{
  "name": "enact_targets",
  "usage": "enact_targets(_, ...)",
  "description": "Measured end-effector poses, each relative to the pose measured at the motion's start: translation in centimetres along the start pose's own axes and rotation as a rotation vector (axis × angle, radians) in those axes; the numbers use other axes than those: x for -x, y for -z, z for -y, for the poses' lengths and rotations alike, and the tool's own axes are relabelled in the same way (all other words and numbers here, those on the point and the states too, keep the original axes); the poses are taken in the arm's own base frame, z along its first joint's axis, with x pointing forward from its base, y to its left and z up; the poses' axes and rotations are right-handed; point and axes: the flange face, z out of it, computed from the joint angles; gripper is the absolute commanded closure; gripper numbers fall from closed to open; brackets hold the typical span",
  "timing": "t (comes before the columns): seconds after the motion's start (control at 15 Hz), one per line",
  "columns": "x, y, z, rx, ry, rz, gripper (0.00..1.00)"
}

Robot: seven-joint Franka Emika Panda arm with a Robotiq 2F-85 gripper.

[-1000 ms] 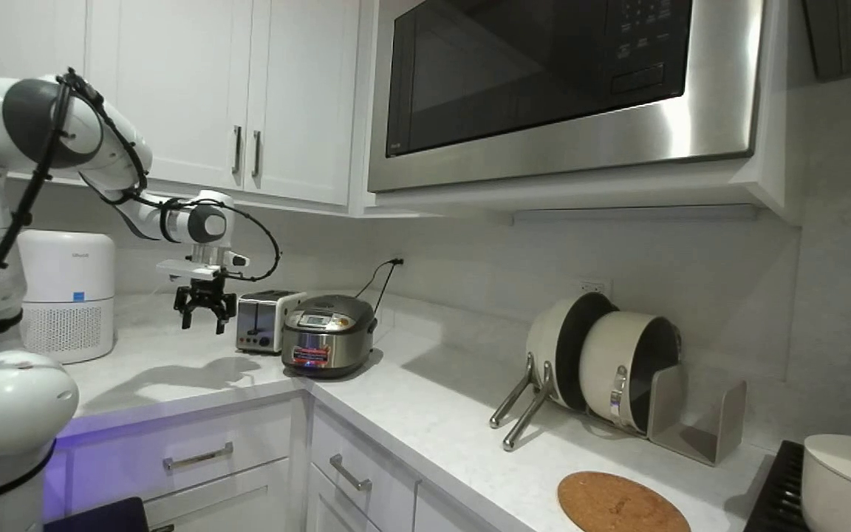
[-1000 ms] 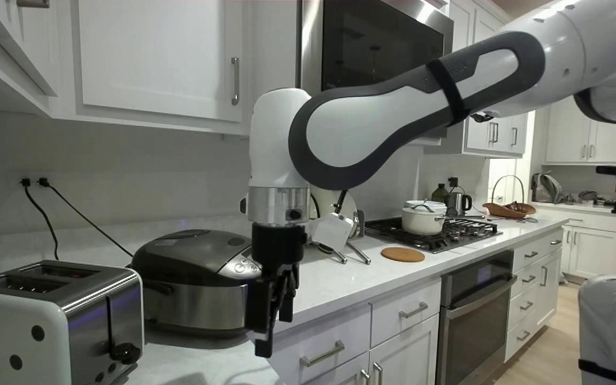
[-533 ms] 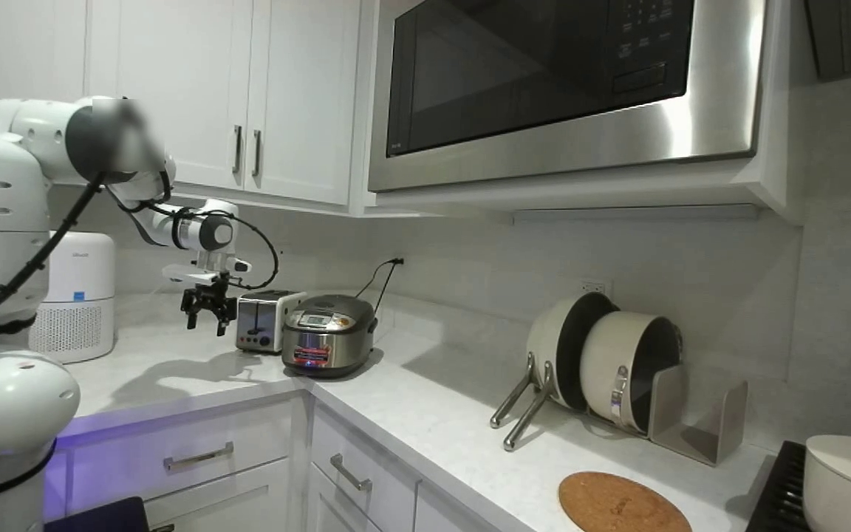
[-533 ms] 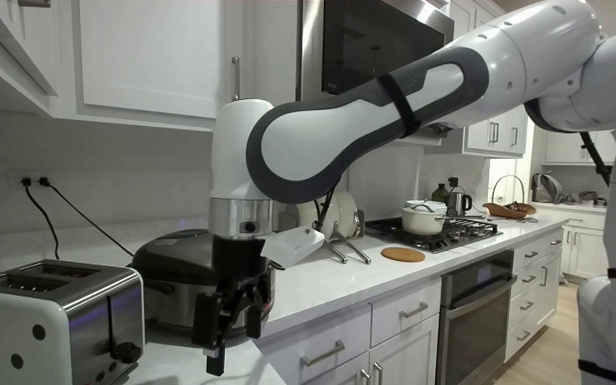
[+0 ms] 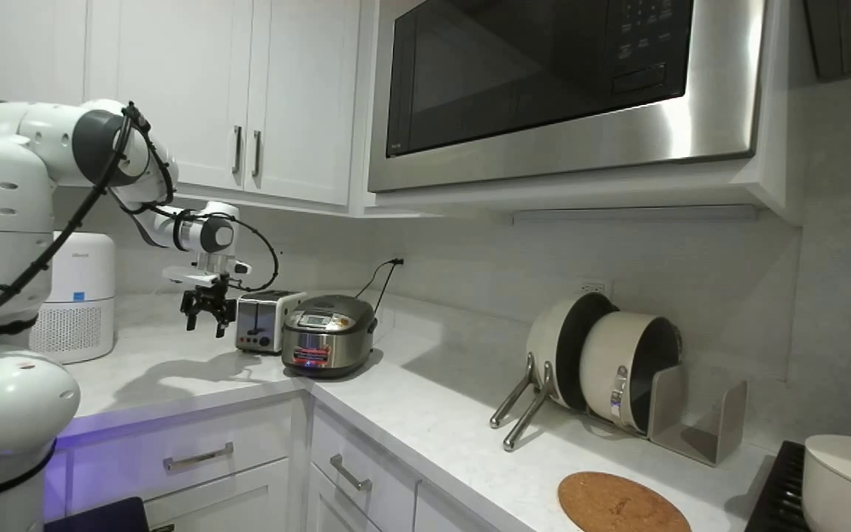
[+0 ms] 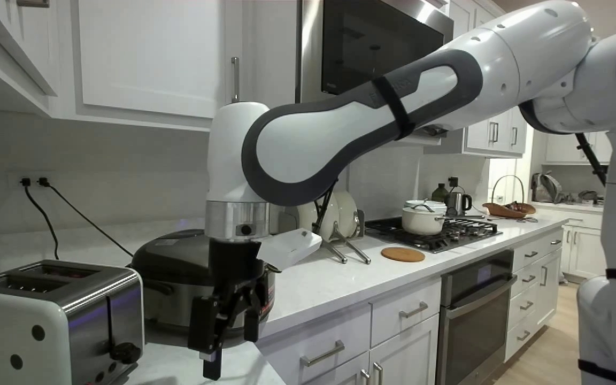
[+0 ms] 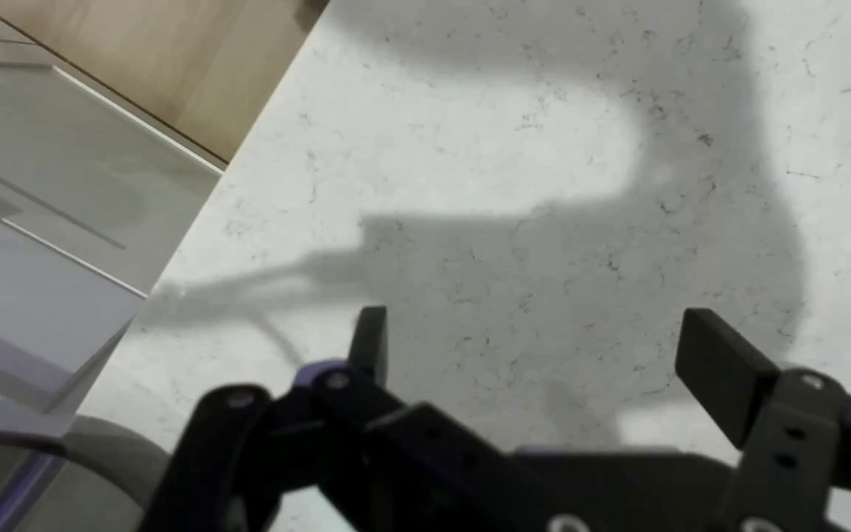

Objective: Press the first button from the left on the toaster to release the lever upwards

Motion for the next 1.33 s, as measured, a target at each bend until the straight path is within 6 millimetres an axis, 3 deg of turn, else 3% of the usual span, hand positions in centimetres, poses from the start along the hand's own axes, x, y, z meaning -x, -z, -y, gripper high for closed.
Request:
enact_targets(0.4, -0.6, -1.3, 1.4, -0.023, 0.037, -0.049, 0.00)
enact_targets(0.47, -0.7, -1.5, 1.8, -0.030, 0.043, -0.075, 0.08)
enact_targets(0.53, -0.8, -1.8, 2.2, -0.036, 0.051, -0.099, 0.28)
enact_targets(1.13, -1.0, -3.5, 3.6, -0.071, 0.072, -0.217, 0.97)
enact_targets(1.33, -1.1, -3.7, 3.5, -0.083, 0.069, -0.281, 1.00)
